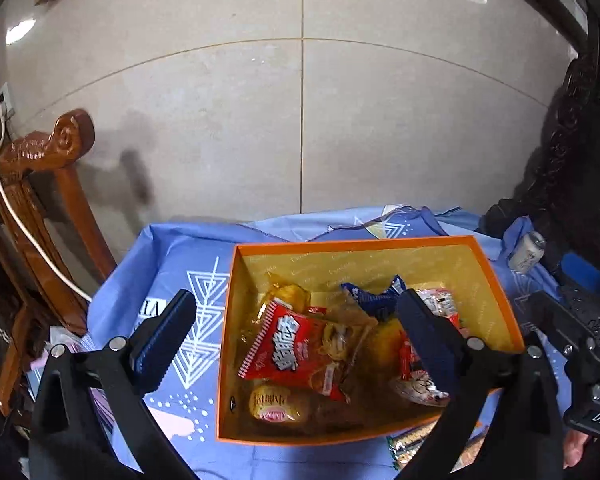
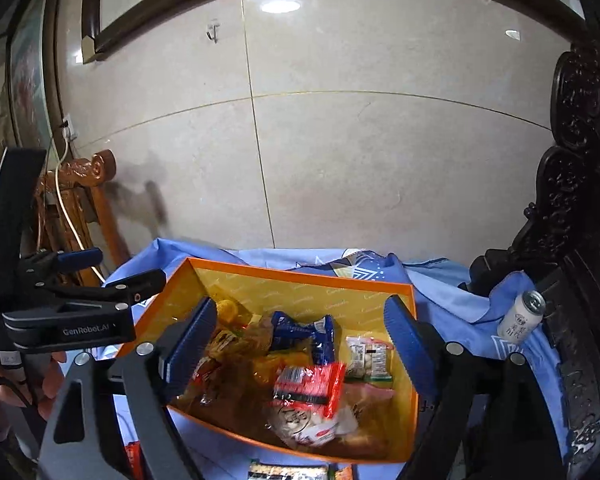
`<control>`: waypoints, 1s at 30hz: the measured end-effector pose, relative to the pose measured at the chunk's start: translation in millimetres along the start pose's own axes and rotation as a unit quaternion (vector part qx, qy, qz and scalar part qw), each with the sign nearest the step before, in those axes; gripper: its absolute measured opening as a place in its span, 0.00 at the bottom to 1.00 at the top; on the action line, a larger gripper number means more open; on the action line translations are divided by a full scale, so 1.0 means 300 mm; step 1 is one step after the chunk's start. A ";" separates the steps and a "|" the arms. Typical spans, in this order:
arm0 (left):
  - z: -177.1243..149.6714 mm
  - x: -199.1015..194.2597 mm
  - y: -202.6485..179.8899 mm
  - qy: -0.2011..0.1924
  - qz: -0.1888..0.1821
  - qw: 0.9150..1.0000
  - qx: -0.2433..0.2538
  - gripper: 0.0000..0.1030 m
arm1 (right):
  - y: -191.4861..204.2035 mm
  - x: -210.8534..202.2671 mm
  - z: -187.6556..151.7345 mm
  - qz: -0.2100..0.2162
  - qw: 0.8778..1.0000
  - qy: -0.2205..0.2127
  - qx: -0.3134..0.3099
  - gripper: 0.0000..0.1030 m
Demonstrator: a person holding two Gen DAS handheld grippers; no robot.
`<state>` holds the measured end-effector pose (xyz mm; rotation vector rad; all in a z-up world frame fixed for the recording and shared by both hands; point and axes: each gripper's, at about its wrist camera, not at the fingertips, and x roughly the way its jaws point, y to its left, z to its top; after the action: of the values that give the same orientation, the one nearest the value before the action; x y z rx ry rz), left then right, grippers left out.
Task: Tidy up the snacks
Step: 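Carry both red packs over the orange box and release them inside, then grasp the red stick bag with the left tool while the right tool grasps the yellow-green bag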
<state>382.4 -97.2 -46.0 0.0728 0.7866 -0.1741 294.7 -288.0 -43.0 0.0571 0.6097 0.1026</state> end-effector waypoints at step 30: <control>-0.546 -0.301 0.407 0.042 0.044 0.994 -0.096 0.96 | 0.165 -0.001 -0.781 0.038 0.975 0.217 -0.010 0.77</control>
<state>227.9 55.9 -97.2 -0.0677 0.8794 -0.0113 155.9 -233.4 -230.5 0.0391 1.0430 0.1970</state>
